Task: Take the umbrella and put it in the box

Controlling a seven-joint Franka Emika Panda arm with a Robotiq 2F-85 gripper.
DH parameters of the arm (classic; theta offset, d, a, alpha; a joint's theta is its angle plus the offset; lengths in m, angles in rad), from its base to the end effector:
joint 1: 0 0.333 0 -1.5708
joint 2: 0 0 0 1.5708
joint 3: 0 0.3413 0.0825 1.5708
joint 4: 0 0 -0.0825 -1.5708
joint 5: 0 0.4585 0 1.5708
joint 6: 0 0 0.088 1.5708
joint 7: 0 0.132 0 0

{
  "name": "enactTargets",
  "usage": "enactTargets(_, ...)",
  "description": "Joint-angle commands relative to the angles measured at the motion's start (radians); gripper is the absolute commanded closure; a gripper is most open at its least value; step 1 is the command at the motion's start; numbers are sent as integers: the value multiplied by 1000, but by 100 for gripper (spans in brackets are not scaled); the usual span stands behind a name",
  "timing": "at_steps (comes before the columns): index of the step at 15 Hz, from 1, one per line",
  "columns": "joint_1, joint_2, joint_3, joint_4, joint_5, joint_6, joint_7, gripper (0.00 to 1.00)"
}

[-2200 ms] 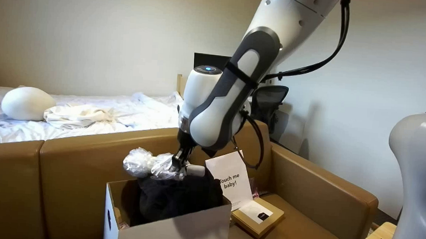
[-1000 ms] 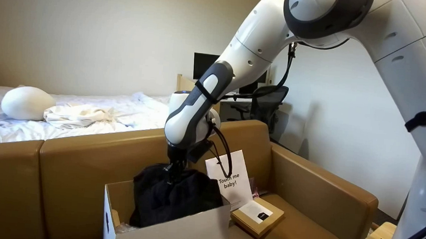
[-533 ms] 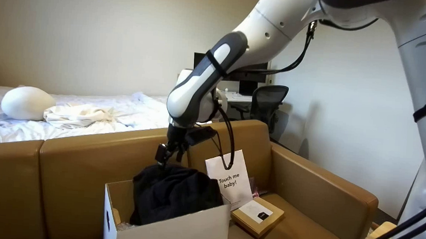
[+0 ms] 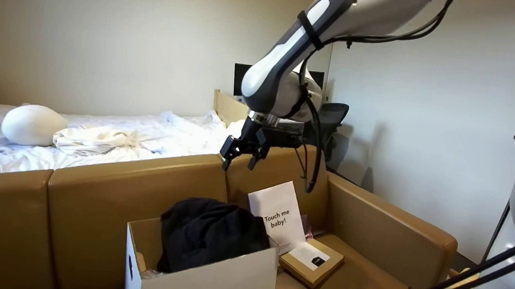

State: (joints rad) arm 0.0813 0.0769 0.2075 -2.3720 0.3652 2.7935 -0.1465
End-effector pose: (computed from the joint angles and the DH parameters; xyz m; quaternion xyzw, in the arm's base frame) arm 0.5696 0.1558 0.2715 -0.9794 -0.0537 -0.1608 0.1097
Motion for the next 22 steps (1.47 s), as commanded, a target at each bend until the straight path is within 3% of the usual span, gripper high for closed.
enactTargets(1,-31,-125,-80,-128,-1,68,73,0)
enactTargets(3,-53,-167,-137,-171,-59,108,137,0)
enactTargets(5,-118,-181,-172,-197,-238,129,278,0)
enactTargets(9,-417,-161,-93,-149,-588,4,411,0)
enactTargets(11,-496,-165,-59,-103,-762,-106,490,0)
enactTargets(12,-490,-144,-64,-79,-851,-161,538,0)
enactTargets(13,-403,-131,-145,-60,-931,-222,577,0)
enactTargets(14,-386,-124,-151,-45,-973,-279,575,0)
enactTargets(16,-323,-111,-181,-40,-949,-327,487,0)
enactTargets(19,-261,-97,-224,-77,-847,-239,373,0)
enactTargets(20,-250,-106,-229,-55,-902,-286,462,0)
enactTargets(22,-231,-91,-239,-58,-872,-271,426,0)
